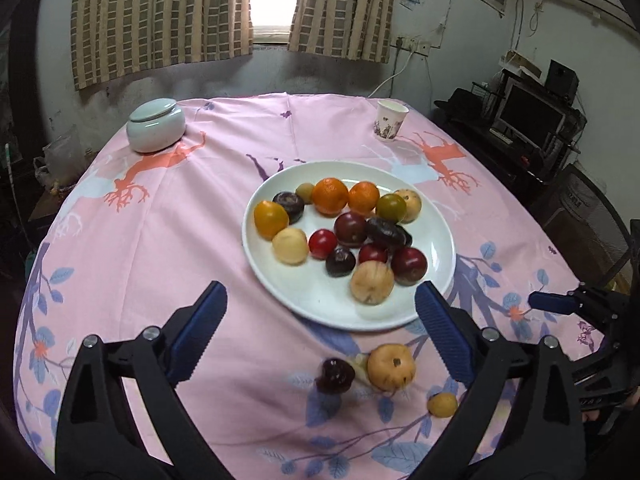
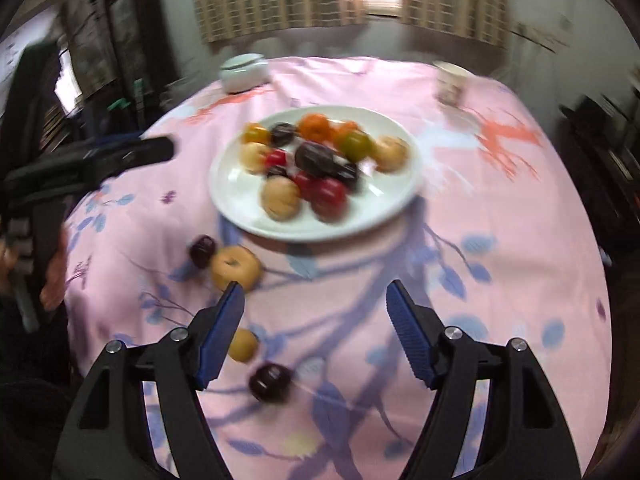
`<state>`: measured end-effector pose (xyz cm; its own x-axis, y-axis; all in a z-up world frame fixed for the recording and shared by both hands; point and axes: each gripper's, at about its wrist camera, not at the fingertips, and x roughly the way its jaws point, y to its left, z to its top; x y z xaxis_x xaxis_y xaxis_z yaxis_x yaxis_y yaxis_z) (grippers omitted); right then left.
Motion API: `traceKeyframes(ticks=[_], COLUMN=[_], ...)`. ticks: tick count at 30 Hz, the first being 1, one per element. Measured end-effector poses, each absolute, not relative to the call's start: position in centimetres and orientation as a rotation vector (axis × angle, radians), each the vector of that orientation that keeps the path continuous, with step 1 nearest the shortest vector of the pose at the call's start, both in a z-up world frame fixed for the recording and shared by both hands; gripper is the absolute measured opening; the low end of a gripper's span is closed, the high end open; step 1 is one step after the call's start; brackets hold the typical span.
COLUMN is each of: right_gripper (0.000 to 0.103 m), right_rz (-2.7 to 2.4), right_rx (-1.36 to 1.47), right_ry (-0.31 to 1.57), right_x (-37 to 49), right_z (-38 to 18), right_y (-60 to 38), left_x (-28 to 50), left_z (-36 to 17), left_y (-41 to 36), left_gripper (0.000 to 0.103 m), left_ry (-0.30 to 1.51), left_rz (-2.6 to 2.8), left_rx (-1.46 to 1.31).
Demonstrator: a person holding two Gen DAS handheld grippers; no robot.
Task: Organize fruits
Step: 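Move both tools back to the remaining fruits on the cloth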
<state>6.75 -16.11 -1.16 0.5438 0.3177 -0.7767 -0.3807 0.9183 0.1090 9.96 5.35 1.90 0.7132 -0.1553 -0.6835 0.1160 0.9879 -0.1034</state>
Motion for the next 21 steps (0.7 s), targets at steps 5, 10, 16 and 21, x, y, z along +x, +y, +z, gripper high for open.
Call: traceKeyframes(ticks=[5,10,16,21], right_gripper=[0.074,0.074,0.074,0.074], right_rz=[0.349,0.386,0.421,0.452], right_rx=[-0.025,-0.069,-0.088,-0.103], right_ry=[0.941,0.929,0.937,0.968], right_x=[6.0,5.6,5.4,5.9], right_z=[-2.3,-2.1,-2.2,-2.5], right_y=[-17.6,-16.6,-15.1,-13.5], left_x=[8.3,7.4,6.7,6.0], left_z=[-0.6,-1.6,-1.9,-2.0], left_y=[4.1,3.7,4.2,5.9], left_gripper=[0.097,0.097,0.097,0.097], left_ry=[0.825,0.864,0.869,0.846], left_rz=[-0.141,-0.145,-0.136,-0.097], left_rx=[-0.079,-0.073,-0.073,-0.087])
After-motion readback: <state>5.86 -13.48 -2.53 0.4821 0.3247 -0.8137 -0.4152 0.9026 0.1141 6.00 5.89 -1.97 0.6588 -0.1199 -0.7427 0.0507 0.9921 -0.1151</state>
